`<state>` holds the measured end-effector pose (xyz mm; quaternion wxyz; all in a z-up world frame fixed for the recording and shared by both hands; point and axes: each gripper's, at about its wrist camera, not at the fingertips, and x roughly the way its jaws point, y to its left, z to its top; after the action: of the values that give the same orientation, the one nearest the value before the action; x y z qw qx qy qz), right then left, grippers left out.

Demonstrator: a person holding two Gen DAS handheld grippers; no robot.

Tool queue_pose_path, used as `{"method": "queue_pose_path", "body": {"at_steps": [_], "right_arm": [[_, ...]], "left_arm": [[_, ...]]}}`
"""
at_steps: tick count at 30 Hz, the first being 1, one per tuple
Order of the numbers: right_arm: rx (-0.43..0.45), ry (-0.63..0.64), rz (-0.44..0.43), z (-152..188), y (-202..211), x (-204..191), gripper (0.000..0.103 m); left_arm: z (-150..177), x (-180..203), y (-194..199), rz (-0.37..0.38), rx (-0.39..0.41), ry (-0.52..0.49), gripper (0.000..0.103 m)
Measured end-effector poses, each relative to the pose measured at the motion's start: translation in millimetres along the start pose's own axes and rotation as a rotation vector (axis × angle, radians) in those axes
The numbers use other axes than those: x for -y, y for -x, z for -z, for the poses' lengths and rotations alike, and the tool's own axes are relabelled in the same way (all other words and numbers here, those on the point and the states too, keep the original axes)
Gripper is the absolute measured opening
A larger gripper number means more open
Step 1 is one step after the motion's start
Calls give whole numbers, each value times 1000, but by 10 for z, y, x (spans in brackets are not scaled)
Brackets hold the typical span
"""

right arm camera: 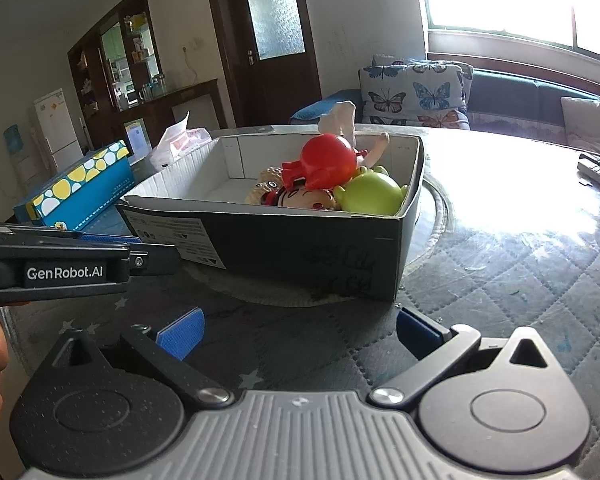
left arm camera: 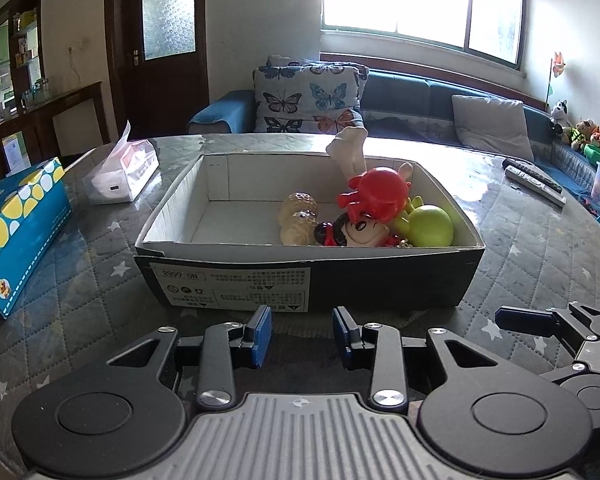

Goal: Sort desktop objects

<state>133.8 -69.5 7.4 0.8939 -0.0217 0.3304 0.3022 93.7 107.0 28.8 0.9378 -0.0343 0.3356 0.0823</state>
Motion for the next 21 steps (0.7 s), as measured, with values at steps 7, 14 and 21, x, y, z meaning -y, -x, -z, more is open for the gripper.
{"method": "queue_pose_path", "body": {"at_steps": [7,14,21], "right_arm": [[-14,-18,10,-59,-71,38,103],[-28,-22,14,-103,-132,49,103],[-28,-25,24,-177,-155,65,103]], "left_arm": [[-43,13,-85,-13,-12,-11,37],[-73,18,-134,-19,-23,-20,37],[-134,18,-182,-23,-29,-24,37]]}}
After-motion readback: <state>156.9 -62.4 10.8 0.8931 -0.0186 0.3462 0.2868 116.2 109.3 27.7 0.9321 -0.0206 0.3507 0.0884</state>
